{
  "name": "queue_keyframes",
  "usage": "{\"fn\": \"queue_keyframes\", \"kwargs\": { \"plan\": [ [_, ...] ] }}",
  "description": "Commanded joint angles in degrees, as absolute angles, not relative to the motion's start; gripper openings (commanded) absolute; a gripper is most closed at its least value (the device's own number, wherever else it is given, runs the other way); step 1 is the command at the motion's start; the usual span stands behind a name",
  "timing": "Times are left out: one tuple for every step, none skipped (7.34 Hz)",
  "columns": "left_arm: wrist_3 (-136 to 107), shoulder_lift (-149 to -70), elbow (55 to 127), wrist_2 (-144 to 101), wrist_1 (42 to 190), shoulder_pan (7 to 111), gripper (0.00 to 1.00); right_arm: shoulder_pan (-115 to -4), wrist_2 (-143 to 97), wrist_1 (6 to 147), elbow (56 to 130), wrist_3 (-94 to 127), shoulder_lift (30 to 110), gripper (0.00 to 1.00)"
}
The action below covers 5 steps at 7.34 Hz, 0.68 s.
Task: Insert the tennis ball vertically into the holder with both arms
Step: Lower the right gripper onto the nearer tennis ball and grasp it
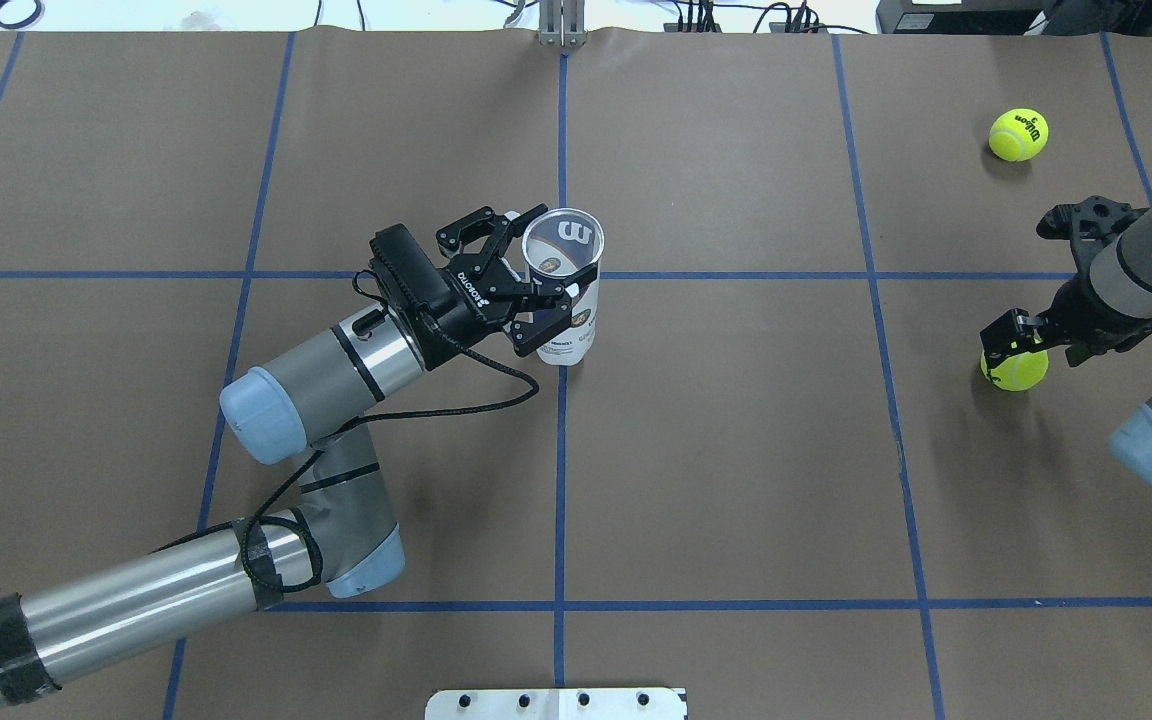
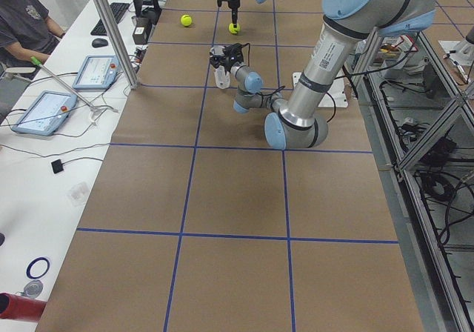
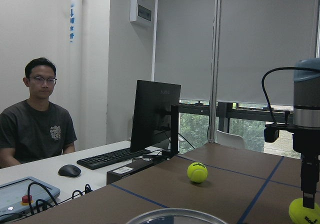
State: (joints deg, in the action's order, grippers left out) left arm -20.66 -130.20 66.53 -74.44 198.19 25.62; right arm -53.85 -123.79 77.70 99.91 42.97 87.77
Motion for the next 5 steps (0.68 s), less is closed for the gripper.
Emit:
{"fn": "queue_keyframes", "kwargs": {
  "plan": [
    [-20.7, -130.2, 66.6, -74.4, 198.2, 25.6, 0.82, -53.0, -123.0, 77.7, 99.0, 43.0, 87.3, 0.99],
    [-20.7, -130.3, 66.6, -74.4, 198.2, 25.6, 0.83, -52.9, -122.7, 77.7, 98.2, 43.0, 86.7, 0.99],
    [-20.7, -130.3, 66.6, -74.4, 198.2, 25.5, 0.83, -52.9, -122.7, 77.7, 96.4, 43.0, 85.4, 0.98],
    [-20.7, -130.3, 66.7, -74.4, 198.2, 25.5, 0.83, -52.9, -122.7, 77.7, 96.0, 43.0, 84.7, 0.96],
    [-20.7, -130.3, 66.7, -74.4, 198.2, 25.5, 0.83, -52.8, -122.7, 77.8, 95.9, 43.1, 84.6, 0.90]
  ]
}}
